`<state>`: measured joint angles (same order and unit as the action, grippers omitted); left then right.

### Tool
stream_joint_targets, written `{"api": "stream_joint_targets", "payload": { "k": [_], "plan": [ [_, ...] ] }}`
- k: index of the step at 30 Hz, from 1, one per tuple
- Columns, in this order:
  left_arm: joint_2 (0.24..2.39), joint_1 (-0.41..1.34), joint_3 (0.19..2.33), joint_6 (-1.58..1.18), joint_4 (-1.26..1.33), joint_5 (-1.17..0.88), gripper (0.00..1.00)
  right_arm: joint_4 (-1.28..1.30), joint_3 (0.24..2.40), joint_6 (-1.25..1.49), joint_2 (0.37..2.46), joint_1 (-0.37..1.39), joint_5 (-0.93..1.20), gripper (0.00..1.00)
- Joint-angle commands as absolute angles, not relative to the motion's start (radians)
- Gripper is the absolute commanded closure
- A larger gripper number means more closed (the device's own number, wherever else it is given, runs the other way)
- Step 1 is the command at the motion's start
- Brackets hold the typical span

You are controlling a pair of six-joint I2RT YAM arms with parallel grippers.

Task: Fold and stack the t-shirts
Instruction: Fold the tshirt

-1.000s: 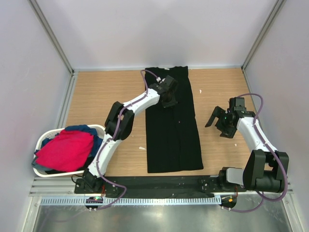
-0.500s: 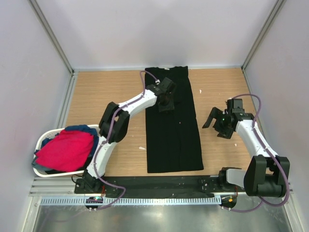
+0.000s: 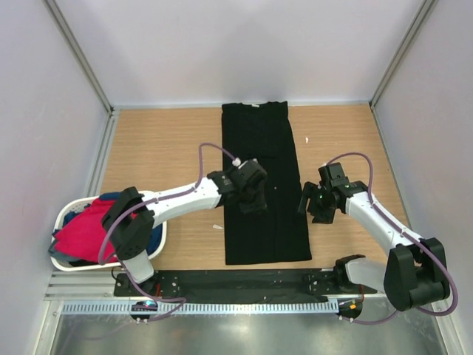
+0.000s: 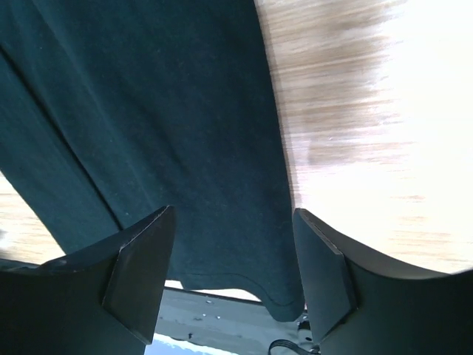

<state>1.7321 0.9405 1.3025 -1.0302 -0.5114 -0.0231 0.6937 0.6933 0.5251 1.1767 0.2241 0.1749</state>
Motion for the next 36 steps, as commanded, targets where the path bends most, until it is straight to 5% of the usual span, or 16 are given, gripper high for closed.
{"api": "stream_joint_targets", "payload": {
  "k": [1,7,20,25,30,36],
  "plan": [
    [1.639,0.959,1.169,-1.184,-0.477,-0.006,0.69,0.704,0.692,0.597,1.144,0.256,0.157,0.29],
    [1.453,0.962,0.941,-1.284,-0.508,-0.009,0.65,0.879,0.696,0.647,1.180,0.273,0.104,0.23],
    [1.464,0.965,0.875,-1.259,-0.566,0.008,0.64,0.876,0.655,0.627,1.172,0.279,0.155,0.34],
    [1.376,0.983,0.795,-1.319,-0.552,-0.038,0.50,0.890,0.615,0.626,1.178,0.278,0.216,0.30],
    [1.370,0.991,0.747,-1.344,-0.525,-0.089,0.48,0.911,0.620,0.600,1.183,0.279,0.236,0.31],
    [1.339,0.996,0.690,-1.393,-0.486,-0.110,0.42,0.930,0.598,0.621,1.189,0.293,0.276,0.42]
  ]
}}
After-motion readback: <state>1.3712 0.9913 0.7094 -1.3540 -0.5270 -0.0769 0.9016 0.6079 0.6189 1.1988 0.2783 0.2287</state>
